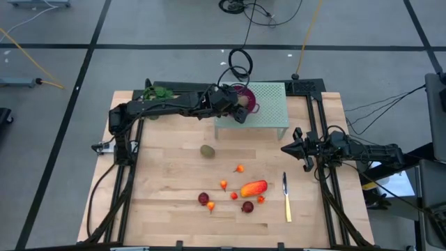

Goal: Pick & Place Fruit
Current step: Put the kiwi into the strainer bowl on the shelf

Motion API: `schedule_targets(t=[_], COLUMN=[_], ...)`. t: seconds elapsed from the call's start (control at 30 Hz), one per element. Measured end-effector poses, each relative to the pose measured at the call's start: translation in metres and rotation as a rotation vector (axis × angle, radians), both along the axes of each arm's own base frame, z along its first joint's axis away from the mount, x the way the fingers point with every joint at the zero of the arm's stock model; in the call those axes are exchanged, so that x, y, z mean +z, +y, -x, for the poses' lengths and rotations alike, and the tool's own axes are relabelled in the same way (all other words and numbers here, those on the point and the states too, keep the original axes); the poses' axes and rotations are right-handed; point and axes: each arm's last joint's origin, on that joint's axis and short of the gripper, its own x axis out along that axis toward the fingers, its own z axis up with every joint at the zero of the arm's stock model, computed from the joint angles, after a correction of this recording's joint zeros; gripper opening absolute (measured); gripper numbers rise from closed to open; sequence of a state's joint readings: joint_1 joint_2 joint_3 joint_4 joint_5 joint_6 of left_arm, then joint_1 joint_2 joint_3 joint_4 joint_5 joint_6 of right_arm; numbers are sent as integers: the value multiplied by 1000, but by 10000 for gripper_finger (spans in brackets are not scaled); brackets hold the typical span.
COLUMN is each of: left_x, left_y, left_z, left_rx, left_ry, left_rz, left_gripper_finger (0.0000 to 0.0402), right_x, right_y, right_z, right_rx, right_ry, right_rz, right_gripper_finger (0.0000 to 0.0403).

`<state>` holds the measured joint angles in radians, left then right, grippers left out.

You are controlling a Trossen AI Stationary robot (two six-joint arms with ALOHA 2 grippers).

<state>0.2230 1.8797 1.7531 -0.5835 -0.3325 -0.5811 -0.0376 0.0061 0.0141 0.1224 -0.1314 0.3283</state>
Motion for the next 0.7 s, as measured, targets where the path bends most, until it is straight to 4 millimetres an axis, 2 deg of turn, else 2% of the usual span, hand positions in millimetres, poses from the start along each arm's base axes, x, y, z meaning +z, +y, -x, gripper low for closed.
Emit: schedule_targets(t=[0.2, 0.4, 0.57, 0.7], left_x=[5, 51, 84, 98], left_y=[3, 4, -14, -38], left_z=[1, 4, 14, 22], left_rx=[5, -11, -37, -86], left_ry=[-13, -82, -48, 5], left_rz=[-1, -56, -84, -77], left_gripper_finger=[273, 271, 232, 186], right_x=[0, 0, 0, 0], right_y=[0, 0, 0, 0], right_z=[0, 0, 0, 0], right_rx=[0, 0, 0, 0], right_ry=[-1, -1, 0, -1], right_rz=[0, 0, 0, 0], right_gripper_finger=[4, 4, 4, 4])
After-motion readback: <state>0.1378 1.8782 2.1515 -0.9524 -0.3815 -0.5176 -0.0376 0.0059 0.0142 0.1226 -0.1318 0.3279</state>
